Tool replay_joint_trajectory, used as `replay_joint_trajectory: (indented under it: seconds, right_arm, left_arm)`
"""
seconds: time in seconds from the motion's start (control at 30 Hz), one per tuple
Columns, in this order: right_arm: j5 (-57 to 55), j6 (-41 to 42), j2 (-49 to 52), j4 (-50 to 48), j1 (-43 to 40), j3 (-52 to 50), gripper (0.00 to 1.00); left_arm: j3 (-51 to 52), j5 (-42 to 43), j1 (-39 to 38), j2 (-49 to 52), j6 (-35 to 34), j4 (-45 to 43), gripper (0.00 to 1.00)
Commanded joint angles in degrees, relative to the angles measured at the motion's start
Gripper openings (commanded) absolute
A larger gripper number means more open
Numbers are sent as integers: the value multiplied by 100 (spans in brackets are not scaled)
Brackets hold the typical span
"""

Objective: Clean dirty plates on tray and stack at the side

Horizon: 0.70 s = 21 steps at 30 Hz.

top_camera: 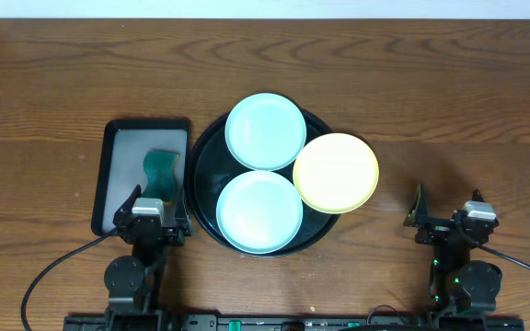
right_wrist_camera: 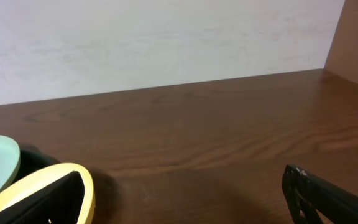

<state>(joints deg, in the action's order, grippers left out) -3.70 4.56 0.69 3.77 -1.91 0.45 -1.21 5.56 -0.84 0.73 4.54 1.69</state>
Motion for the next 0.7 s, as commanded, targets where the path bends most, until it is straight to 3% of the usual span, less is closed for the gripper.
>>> replay_joint_trajectory:
  seconds: [0.0, 0.2, 0.67]
  right_arm:
    - [-35, 52, -31, 13, -24, -13, 99]
    - [-664, 50, -31, -55, -26, -13, 99]
    - [-590, 55, -31, -55, -26, -13, 99]
  left_arm:
    - [96, 13, 22, -50, 39, 192, 80]
    - [96, 13, 22, -50, 39, 192, 80]
    - [96, 13, 22, -50, 39, 192, 80]
